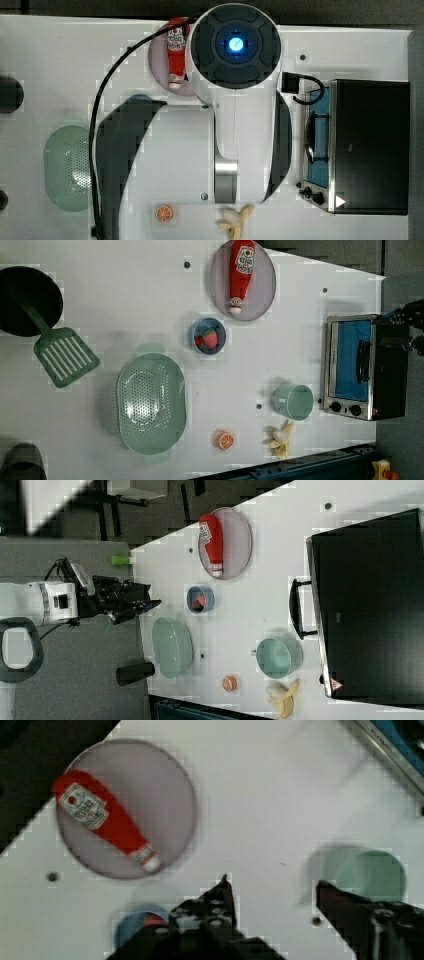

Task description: Drag mug forwards.

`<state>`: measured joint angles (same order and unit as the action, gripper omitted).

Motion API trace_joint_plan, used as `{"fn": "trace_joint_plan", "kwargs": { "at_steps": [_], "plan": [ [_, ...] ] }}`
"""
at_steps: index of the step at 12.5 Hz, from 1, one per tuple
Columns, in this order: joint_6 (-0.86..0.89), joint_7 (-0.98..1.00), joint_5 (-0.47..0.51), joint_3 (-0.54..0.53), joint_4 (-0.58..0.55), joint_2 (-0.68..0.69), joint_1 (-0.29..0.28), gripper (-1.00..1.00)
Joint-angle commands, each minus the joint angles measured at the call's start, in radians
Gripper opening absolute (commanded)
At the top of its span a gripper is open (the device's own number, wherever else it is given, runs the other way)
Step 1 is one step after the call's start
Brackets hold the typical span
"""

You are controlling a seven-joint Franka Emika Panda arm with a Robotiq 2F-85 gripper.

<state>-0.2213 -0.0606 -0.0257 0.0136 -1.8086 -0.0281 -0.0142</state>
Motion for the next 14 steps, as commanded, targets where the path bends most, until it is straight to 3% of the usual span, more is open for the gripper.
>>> {"fn": "trace_joint_plan", "kwargs": {
  "at_steps": [1, 3, 8, 14],
  "plan": [
    [0.12, 0.059, -0.02, 0.061, -0.308, -0.415, 0.034, 0.6],
    [0.117, 0.05, -0.02, 0.064, -0.32, -0.41, 0.039, 0.99],
    [0.042, -0.045, -0.02, 0.106, -0.416, -0.344, 0.057, 1.0],
    [-0.386, -0.395, -0.02, 0.134, -0.638, -0.19, 0.074, 1.0]
  ]
}}
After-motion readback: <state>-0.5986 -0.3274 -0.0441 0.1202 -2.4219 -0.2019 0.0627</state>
